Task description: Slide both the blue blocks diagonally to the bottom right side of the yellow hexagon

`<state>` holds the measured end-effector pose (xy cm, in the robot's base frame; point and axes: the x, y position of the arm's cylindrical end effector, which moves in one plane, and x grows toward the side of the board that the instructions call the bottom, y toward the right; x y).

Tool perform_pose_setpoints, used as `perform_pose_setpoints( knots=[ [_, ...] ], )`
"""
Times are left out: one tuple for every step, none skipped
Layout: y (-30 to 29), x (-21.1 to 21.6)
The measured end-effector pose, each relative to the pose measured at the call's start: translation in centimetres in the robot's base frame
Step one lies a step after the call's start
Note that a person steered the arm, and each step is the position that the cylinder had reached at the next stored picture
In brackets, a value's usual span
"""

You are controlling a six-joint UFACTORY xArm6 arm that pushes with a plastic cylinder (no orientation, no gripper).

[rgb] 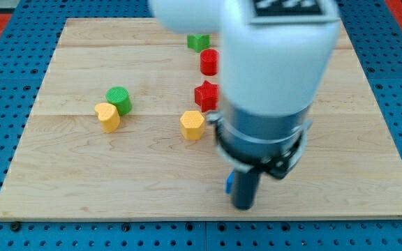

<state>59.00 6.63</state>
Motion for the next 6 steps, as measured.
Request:
perform_pose_setpoints(
  knots=[
    [4.7,-3.7],
    [6.1,-7.1],
    [9.5,-6.2],
    [10.6,-6.5],
    [11.1,-6.5],
    [11.5,-6.5]
  ],
)
